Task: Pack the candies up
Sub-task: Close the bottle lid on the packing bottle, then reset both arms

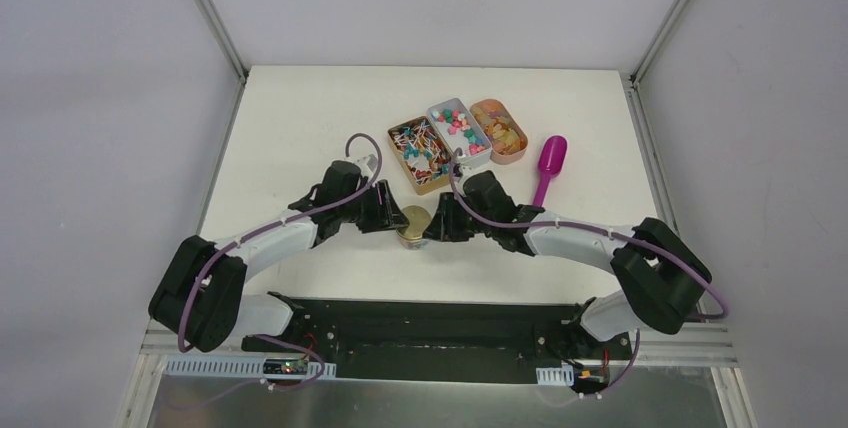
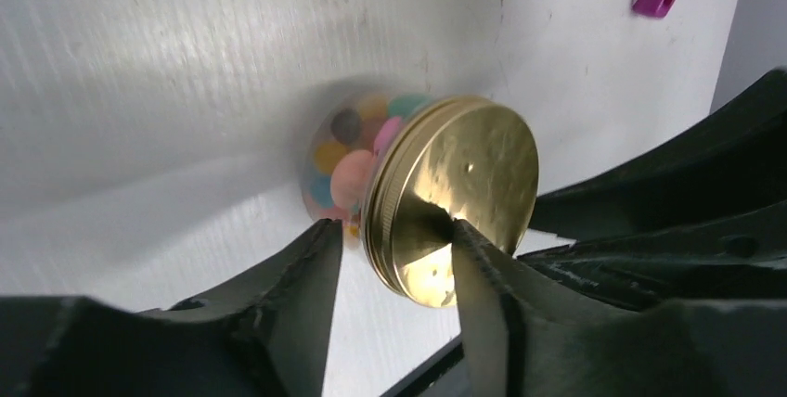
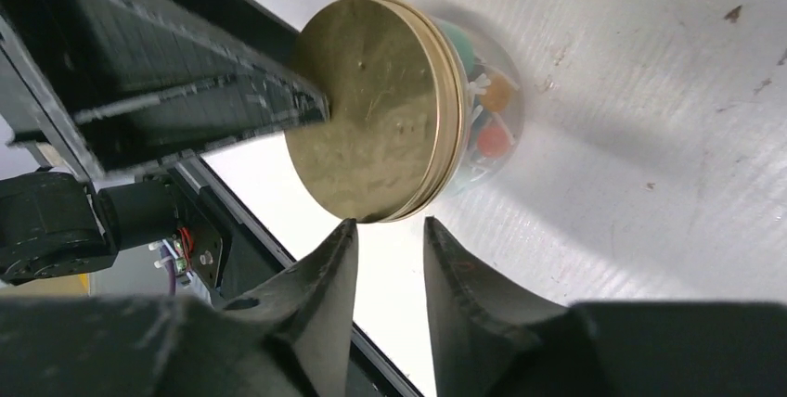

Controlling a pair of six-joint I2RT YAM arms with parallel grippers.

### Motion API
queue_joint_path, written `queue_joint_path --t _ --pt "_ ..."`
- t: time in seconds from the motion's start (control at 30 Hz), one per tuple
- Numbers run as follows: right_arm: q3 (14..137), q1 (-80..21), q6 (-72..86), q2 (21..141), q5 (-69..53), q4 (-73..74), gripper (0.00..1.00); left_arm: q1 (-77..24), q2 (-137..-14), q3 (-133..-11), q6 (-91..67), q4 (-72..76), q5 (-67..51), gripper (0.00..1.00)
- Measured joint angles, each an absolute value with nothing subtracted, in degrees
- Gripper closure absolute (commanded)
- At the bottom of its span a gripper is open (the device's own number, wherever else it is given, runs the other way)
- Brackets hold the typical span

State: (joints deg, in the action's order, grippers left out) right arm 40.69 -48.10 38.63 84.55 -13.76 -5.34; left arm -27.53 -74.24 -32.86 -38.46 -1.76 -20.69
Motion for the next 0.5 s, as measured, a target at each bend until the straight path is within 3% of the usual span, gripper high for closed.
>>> queue_joint_path --t 0.1,0.23,0.33,0.43,0.5 --pt "41.5 -48.1 37.9 83.0 -13.2 -2.8 0.56 -28.2 -73.9 -33.7 -38.4 -5.0 -21.3 0.44" --pt "43.2 -48.1 36.6 79.3 -12.9 -0.6 0.39 -28.5 -72.2 -37.2 -37.3 -12.3 -20.3 0.4" --pt "44.8 -48.1 35.4 76.7 -12.6 0.9 0.24 -28.5 -70.5 -41.2 -36.2 -15.7 -19.0 0.39" --pt "46.2 -48.1 33.7 73.8 -11.2 3.5 0.01 -28.5 -68.2 -45.5 -34.6 -18.0 -17.8 0.36" --pt "47.1 -48.1 32.6 71.5 -9.8 5.7 0.0 -28.5 -66.6 -47.8 -33.4 -18.9 -17.0 0.3"
